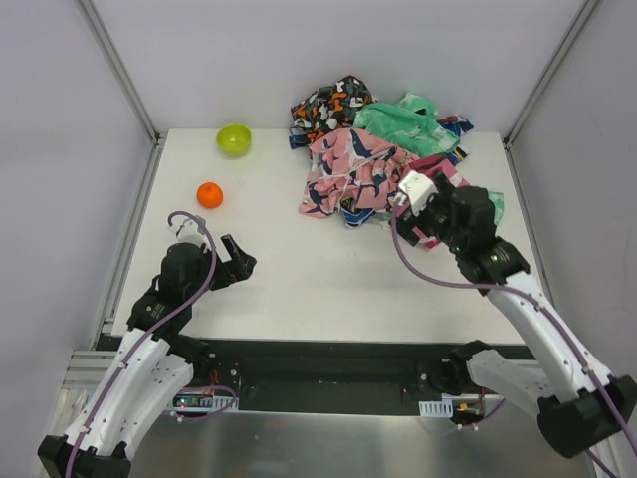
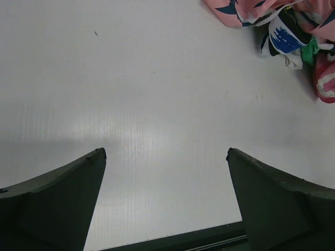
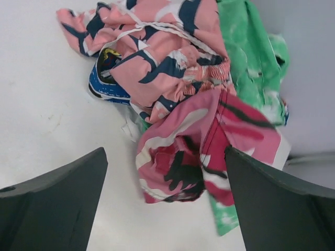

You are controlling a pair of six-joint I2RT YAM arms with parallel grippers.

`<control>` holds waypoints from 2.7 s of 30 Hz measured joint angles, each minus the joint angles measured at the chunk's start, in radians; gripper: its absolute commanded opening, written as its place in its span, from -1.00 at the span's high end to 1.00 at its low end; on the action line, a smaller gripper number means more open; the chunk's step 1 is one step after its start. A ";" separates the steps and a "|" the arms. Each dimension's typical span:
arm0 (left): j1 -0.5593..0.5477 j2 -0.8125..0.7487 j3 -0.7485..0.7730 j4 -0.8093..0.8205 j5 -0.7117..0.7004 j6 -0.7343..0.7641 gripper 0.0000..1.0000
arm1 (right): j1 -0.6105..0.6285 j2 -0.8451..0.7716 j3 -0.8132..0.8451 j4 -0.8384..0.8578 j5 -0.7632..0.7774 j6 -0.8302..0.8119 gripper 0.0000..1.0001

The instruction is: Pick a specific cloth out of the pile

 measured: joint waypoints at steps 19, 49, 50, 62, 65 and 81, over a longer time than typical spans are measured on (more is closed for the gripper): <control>0.000 0.086 -0.001 0.001 -0.033 0.000 -0.98 | 0.016 0.604 0.333 -0.287 -0.219 -0.781 -0.91; 0.000 0.115 -0.001 0.001 -0.129 0.004 -0.98 | 0.104 1.265 0.714 0.086 0.126 -0.487 0.99; 0.000 0.119 -0.001 0.001 -0.130 0.004 -0.98 | 0.104 1.244 0.708 0.079 0.119 -0.460 0.99; 0.000 0.198 0.034 0.034 -0.087 0.017 -0.98 | 0.051 0.904 0.703 0.076 0.146 -0.108 0.99; 0.000 0.259 0.055 0.106 -0.005 0.033 -0.98 | -0.013 0.910 0.760 0.061 0.150 0.018 0.99; -0.125 1.129 0.705 0.369 0.295 0.083 -0.98 | -0.392 1.321 1.218 -0.090 -0.078 0.603 0.98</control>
